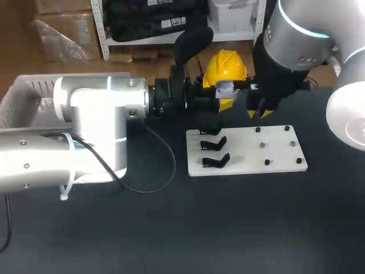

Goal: Pick up each earbud case from the left stands, insert the matching earbuds, close the lid, and place the case in the box.

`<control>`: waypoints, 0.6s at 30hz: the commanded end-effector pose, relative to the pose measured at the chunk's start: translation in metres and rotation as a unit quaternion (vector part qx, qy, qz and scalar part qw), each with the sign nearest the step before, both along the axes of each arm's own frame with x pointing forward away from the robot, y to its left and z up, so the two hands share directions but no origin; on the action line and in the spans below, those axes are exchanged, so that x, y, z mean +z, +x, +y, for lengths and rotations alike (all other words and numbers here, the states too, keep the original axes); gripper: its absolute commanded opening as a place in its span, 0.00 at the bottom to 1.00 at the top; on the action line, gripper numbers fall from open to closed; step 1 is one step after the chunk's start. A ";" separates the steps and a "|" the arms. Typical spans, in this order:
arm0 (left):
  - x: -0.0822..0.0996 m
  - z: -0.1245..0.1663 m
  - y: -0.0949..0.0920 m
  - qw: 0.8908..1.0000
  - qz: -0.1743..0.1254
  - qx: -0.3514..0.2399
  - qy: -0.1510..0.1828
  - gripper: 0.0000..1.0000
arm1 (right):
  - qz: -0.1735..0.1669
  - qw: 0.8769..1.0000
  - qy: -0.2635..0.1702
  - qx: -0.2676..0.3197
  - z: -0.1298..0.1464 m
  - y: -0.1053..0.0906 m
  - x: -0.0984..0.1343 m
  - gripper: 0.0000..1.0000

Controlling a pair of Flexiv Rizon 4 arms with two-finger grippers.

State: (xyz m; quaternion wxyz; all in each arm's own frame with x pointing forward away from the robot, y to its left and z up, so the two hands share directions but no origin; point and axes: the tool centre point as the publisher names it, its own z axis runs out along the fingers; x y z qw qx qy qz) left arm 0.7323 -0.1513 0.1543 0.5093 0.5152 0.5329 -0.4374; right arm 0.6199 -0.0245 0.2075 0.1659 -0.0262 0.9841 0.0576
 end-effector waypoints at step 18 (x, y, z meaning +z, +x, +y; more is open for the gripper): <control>-0.002 0.000 -0.003 1.000 -0.004 0.006 -0.004 0.00 | -0.005 0.999 -0.014 0.040 0.024 0.017 0.000 0.00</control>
